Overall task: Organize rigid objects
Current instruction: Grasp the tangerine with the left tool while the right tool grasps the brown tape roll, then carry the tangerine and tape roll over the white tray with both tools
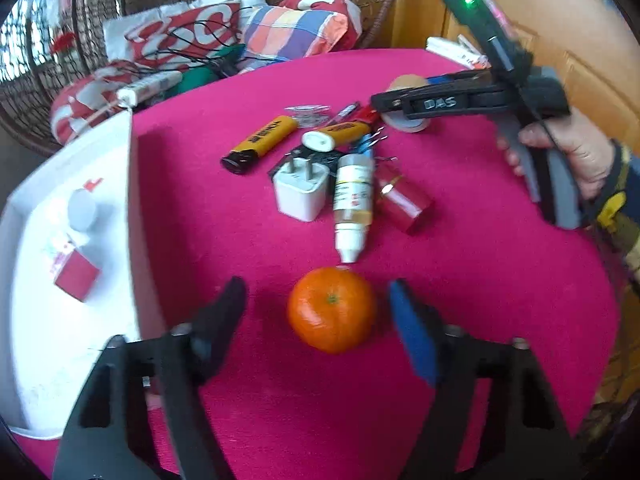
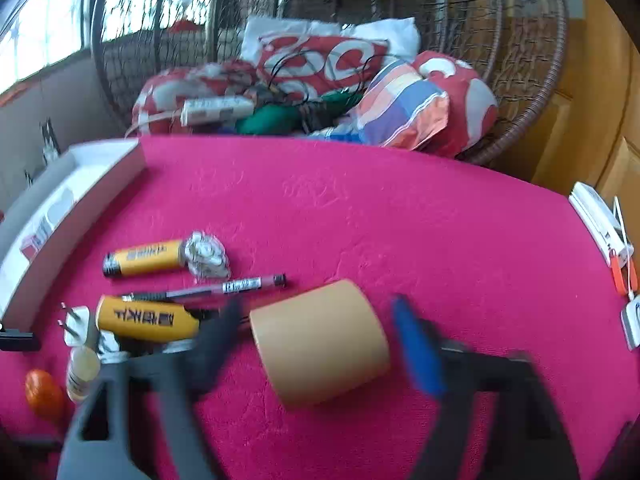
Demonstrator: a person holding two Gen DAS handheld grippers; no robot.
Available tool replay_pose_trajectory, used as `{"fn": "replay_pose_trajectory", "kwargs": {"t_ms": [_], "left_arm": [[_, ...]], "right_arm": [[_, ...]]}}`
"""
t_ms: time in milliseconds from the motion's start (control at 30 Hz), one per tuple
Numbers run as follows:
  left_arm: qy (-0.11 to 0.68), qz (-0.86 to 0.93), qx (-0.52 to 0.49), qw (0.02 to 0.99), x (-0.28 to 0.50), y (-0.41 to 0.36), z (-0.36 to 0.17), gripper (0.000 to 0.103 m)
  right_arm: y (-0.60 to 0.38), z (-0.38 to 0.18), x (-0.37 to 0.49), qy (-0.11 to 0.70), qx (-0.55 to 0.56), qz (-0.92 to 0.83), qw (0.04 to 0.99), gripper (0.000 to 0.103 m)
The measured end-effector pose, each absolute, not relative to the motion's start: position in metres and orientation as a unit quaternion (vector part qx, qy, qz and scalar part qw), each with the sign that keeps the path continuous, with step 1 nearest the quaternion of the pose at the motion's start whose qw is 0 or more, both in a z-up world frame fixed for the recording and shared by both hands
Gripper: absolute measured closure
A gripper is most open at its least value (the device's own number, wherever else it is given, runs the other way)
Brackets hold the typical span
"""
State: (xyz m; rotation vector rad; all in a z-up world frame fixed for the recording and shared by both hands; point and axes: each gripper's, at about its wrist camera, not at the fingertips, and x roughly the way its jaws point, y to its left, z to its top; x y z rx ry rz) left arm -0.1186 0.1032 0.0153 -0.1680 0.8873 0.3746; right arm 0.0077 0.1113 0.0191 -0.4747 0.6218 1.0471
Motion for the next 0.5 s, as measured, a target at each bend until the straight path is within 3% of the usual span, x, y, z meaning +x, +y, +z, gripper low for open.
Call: {"fn": "replay_pose_trajectory", "kwargs": {"t_ms": [67,500], "left_arm": [[0.416,0.183,-0.090,0.886,-0.125,0.108,0.018,0.063],[0.373,0.192,-0.113,0.901,-0.139,0.115,0.035,0.063]], "right_arm": [[0.106,0.020,0.007,0.294,-0.211,0.488,0.794,0.043],[0.046,0.079,-0.011,0.257,-0.069,0.481,0.836,0.043]]}}
